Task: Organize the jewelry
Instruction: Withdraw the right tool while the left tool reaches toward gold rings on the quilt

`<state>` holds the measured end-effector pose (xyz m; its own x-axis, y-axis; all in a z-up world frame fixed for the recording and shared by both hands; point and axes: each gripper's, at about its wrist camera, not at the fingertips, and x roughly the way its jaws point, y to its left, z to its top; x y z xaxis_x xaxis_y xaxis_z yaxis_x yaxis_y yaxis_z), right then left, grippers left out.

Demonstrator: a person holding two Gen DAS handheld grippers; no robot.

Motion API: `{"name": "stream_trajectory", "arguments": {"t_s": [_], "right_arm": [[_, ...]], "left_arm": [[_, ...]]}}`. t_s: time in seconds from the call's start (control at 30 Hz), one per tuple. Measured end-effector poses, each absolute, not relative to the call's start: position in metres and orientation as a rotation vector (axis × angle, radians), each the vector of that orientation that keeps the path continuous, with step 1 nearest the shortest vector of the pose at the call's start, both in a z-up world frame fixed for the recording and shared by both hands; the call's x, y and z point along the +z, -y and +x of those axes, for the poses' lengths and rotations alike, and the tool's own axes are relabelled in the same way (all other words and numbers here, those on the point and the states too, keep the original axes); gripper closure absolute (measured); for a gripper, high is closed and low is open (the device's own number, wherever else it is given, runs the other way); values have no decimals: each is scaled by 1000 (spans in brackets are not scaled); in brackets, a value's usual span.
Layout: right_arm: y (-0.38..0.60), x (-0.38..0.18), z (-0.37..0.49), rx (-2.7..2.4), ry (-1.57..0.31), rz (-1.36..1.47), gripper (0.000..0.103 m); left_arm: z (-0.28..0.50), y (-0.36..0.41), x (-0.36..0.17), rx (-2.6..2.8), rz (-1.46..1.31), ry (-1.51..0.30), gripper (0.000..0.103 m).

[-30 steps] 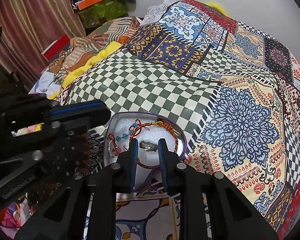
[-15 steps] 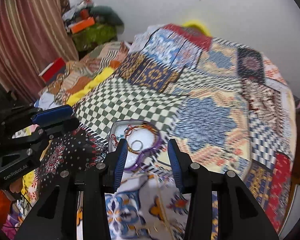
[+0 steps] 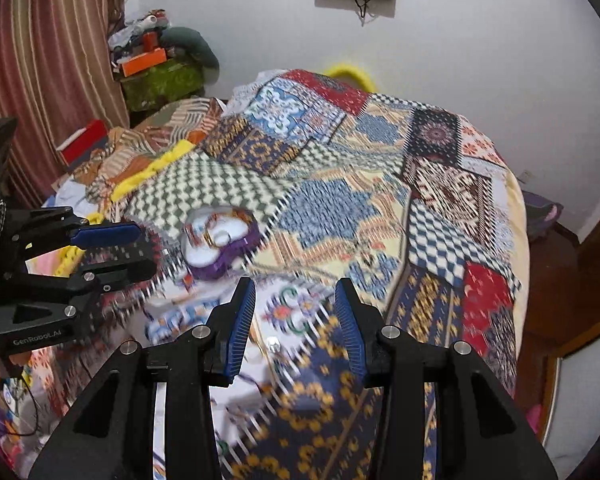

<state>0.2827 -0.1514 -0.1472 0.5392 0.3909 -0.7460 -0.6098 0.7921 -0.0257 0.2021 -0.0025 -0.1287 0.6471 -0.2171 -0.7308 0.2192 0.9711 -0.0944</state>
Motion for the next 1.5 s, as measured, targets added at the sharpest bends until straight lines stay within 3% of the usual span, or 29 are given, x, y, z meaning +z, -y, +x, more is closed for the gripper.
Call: {"name": "stream_trajectory", "arguments": {"t_s": [0.47,0.87,0.97,1.07,1.5], "right_arm": [[186,-168,261,606,-829,-243,65],[187,-196,258,612,-884,-266,65],[187,-196,261,618,-886,-250,65],[186,-195,262,623,-892,-235,65],[145,-218,264,710,-977,-277,65]], "left_arm": [[196,59,-171,-333,17,-929,67],[204,64,-200,-341,-7,-951,67],[207,61,-202,-341,-26,-952,72],[208,60,-203,-324,-16,-949,84],[183,23,-197,-254,-21,-902,85]]}}
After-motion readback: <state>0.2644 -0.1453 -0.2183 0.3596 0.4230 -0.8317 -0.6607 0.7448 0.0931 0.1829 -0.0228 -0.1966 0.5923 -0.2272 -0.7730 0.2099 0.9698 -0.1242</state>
